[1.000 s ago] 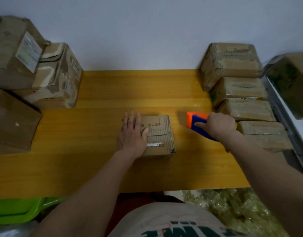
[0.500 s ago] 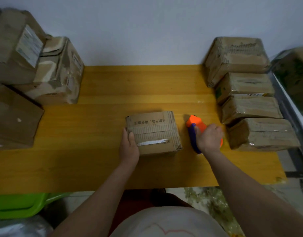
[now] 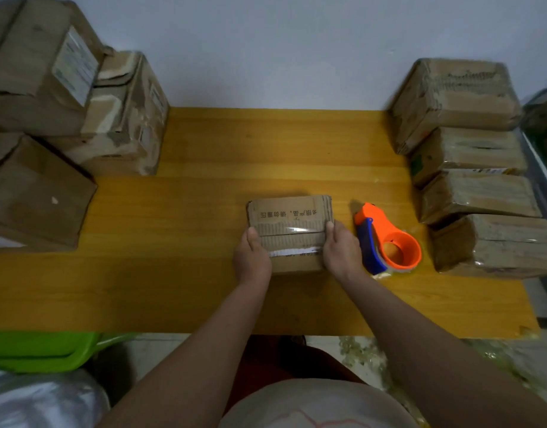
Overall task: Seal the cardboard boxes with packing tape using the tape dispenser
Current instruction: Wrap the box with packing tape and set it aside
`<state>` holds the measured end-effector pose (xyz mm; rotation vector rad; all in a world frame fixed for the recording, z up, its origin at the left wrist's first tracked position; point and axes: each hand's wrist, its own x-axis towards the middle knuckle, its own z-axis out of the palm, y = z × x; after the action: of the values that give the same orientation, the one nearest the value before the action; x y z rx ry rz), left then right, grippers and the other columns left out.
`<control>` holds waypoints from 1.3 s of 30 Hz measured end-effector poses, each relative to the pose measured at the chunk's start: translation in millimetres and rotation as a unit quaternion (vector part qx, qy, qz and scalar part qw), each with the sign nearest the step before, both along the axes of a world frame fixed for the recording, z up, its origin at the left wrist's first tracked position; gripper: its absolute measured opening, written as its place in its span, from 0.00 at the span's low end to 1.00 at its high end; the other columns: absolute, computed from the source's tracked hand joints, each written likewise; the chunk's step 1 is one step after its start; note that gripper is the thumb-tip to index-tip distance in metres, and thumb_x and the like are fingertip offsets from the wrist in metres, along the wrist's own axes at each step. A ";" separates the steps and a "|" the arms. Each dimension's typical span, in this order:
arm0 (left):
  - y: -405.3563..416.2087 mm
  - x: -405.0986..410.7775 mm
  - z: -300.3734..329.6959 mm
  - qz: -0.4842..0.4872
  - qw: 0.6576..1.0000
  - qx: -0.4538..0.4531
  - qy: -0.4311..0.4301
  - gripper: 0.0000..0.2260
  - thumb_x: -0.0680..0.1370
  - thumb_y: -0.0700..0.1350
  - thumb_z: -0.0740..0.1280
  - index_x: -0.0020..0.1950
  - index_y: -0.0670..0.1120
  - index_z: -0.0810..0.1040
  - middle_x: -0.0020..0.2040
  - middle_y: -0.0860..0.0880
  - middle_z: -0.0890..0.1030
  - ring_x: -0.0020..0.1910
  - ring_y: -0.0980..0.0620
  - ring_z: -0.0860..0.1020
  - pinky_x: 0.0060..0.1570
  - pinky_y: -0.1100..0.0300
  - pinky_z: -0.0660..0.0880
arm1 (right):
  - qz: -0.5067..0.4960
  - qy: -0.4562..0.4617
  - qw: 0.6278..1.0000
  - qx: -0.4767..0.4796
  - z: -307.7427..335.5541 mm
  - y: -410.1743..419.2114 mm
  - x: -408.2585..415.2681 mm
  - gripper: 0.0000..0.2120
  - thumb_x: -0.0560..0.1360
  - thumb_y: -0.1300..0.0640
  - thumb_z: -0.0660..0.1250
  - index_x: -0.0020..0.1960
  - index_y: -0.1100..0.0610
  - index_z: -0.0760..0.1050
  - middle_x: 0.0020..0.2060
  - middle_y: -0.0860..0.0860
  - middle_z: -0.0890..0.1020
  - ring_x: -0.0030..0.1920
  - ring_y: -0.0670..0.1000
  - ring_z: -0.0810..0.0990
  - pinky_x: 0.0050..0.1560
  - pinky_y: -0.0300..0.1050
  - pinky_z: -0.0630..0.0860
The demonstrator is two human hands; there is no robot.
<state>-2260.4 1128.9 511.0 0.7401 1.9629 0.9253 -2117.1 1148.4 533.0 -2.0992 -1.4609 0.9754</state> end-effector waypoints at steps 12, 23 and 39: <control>13.2 -8.2 2.0 -0.110 0.977 -0.085 0.161 0.23 0.80 0.63 0.54 0.44 0.47 0.77 0.34 0.52 0.75 0.31 0.53 0.73 0.28 0.60 0.64 | -0.021 -0.086 0.992 -0.087 0.9 25.4 -8.0 0.39 0.61 0.30 0.70 0.59 0.57 0.70 0.53 0.54 0.80 0.55 0.58 0.78 0.43 0.48 0.73; 15.1 -5.2 -4.9 -0.066 0.983 -0.084 0.152 0.25 0.83 0.59 0.47 0.43 0.44 0.76 0.33 0.50 0.72 0.33 0.49 0.72 0.27 0.58 0.61 | -0.026 -0.032 0.999 -0.033 -11.4 24.7 4.7 0.19 0.79 0.42 0.56 0.46 0.56 0.76 0.45 0.57 0.82 0.47 0.58 0.80 0.47 0.54 0.77; 3.7 -12.6 -7.5 -0.118 0.992 -0.039 -0.008 0.17 0.83 0.55 0.52 0.65 0.51 0.72 0.47 0.53 0.77 0.41 0.58 0.74 0.35 0.62 0.70 | 0.066 0.148 0.983 -0.083 0.2 15.1 22.1 0.21 0.82 0.55 0.55 0.74 0.57 0.61 0.67 0.55 0.72 0.66 0.54 0.71 0.67 0.47 0.67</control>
<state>-2273.1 1132.6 503.5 0.8931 1.8392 0.7065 -2095.0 1163.5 533.3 -1.8815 -1.4206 1.4359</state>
